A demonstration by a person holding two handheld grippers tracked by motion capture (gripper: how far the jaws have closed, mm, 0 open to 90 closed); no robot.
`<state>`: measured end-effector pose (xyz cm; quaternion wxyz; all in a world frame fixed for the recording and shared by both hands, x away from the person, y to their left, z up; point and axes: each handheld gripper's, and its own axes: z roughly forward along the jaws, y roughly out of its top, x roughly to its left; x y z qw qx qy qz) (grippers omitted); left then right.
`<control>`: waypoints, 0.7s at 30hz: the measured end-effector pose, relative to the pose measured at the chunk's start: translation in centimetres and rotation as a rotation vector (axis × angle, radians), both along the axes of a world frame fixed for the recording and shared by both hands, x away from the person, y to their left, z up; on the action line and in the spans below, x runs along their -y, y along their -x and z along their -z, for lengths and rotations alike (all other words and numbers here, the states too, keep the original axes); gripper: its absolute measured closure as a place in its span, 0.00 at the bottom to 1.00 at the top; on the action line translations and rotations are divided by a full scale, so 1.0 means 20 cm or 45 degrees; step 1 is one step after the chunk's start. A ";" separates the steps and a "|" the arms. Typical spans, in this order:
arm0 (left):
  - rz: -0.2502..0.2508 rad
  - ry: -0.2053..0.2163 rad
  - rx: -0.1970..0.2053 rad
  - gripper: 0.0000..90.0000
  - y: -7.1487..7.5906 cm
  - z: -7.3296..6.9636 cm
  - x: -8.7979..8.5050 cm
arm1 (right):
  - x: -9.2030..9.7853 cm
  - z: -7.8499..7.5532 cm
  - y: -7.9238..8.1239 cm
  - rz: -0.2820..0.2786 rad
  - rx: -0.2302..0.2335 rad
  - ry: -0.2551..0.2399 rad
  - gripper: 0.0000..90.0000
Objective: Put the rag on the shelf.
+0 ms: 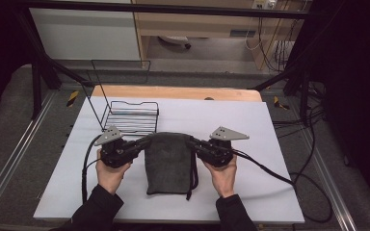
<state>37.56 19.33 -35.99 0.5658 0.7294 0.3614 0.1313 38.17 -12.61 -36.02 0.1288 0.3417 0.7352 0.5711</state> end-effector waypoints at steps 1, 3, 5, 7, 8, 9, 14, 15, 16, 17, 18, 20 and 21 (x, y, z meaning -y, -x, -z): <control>0.001 0.005 0.007 0.90 0.01 -0.01 0.00 | 0.00 -0.02 0.01 0.004 0.027 0.007 0.90; 0.005 0.012 0.022 0.90 0.02 -0.03 0.00 | 0.00 -0.03 0.02 0.007 0.038 0.007 0.90; 0.006 0.024 0.037 0.90 0.03 -0.05 0.00 | 0.00 -0.07 0.03 0.008 0.068 0.003 0.90; 0.012 0.036 0.057 0.90 0.04 -0.07 -0.01 | 0.00 -0.09 0.04 0.009 0.091 0.001 0.90; 0.013 0.039 0.066 0.90 0.05 -0.08 -0.01 | 0.00 -0.10 0.05 0.011 0.098 -0.001 0.90; 0.013 0.044 0.076 0.90 0.06 -0.09 -0.01 | 0.00 -0.10 0.05 0.011 0.098 -0.001 0.90; 0.013 0.060 0.125 0.90 0.09 -0.14 -0.01 | 0.00 -0.16 0.07 0.010 0.158 -0.013 0.90; 0.013 0.067 0.131 0.90 0.10 -0.15 -0.01 | 0.00 -0.16 0.07 0.010 0.158 -0.013 0.90; 0.014 0.071 0.137 0.90 0.10 -0.16 -0.01 | 0.00 -0.17 0.08 0.010 0.168 -0.017 0.90; 0.014 0.075 0.147 0.90 0.11 -0.17 -0.02 | 0.00 -0.19 0.08 0.011 0.178 -0.021 0.90; 0.014 0.075 0.147 0.90 0.11 -0.17 -0.02 | 0.00 -0.19 0.08 0.009 0.185 -0.021 0.90; 0.008 0.084 0.164 0.90 0.12 -0.18 -0.02 | -0.01 -0.21 0.09 0.011 0.199 -0.027 0.90; 0.004 0.088 0.169 0.90 0.12 -0.19 -0.02 | -0.01 -0.21 0.09 0.011 0.207 -0.030 0.90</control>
